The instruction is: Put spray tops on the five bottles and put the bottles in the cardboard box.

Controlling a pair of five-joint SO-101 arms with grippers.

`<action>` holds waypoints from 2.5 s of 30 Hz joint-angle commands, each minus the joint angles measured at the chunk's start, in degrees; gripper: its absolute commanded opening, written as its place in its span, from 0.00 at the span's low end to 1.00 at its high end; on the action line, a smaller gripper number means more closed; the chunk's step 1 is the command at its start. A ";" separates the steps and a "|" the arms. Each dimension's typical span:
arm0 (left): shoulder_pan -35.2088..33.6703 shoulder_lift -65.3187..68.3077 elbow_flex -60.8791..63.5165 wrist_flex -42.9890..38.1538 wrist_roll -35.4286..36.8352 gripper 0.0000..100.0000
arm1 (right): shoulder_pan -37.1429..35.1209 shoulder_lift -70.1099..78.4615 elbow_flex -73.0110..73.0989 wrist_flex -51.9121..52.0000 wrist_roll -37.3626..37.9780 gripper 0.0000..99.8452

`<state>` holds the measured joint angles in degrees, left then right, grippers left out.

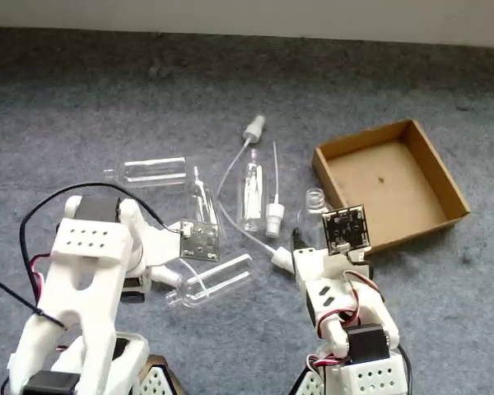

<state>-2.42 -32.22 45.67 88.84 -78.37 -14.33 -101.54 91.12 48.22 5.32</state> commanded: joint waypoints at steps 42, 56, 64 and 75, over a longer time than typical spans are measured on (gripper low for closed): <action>4.18 23.08 -12.70 -5.36 -4.31 0.01 | 0.57 -1.19 -0.40 -2.59 -0.35 0.08; 5.14 22.99 -40.13 11.96 24.79 0.01 | -6.90 -1.19 -0.31 -9.01 -0.44 0.08; 5.67 22.99 -57.98 11.96 60.48 0.01 | -13.49 -0.66 -0.22 -14.46 -0.44 0.08; 12.18 22.99 -76.62 12.04 84.84 0.01 | -16.22 -1.19 13.85 -28.44 -0.70 0.08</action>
<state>5.05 -8.22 -24.22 100.62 -1.45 -29.89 -101.54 95.87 23.08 5.23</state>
